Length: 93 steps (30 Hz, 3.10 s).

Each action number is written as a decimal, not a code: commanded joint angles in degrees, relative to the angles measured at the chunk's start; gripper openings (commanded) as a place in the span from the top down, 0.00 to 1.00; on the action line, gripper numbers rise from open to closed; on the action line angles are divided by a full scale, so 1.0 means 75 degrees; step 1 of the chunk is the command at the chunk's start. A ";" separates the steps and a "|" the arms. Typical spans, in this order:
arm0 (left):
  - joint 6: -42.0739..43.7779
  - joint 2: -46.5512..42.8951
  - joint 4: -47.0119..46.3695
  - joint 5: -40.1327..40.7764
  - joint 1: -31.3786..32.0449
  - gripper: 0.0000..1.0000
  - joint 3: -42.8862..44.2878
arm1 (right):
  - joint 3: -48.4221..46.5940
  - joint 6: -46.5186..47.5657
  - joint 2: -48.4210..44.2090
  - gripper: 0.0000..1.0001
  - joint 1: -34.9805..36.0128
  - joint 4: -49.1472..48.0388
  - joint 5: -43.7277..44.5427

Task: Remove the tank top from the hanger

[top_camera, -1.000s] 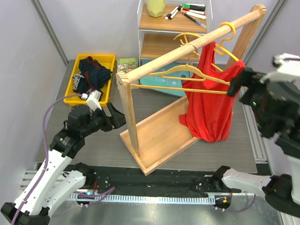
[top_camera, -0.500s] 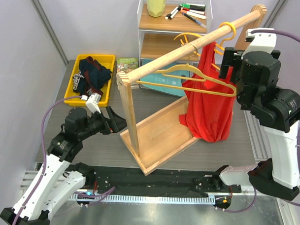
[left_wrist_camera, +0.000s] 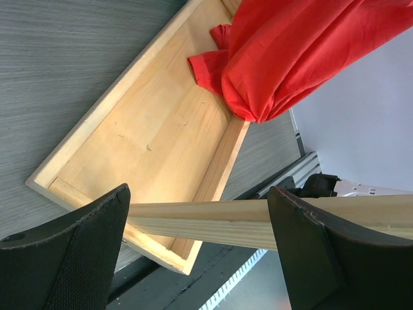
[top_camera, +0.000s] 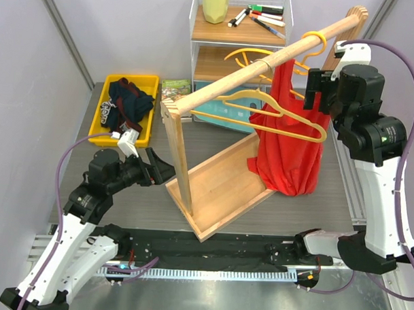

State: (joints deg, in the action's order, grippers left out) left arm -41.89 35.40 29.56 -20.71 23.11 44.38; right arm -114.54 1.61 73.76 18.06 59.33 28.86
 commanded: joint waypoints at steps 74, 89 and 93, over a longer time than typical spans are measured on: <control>0.0429 -0.0302 0.0934 -0.0028 0.0035 0.12 0.1184 | 0.3318 -0.2979 -0.4968 0.99 -0.0745 -0.0811 -0.4645; -0.0708 0.0764 -0.1257 -0.0602 0.0024 0.15 0.0774 | 0.7828 -0.4958 -0.6881 0.99 -0.0745 -0.1614 -0.7209; -0.0708 0.0823 -0.1422 -0.0590 0.0024 0.17 0.0704 | 0.9176 -0.5614 -0.6975 0.99 -0.0745 -0.2857 -0.8006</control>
State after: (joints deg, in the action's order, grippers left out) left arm -46.26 41.89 24.86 -23.66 23.22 49.84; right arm -51.68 -33.63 22.79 12.51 52.88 -21.93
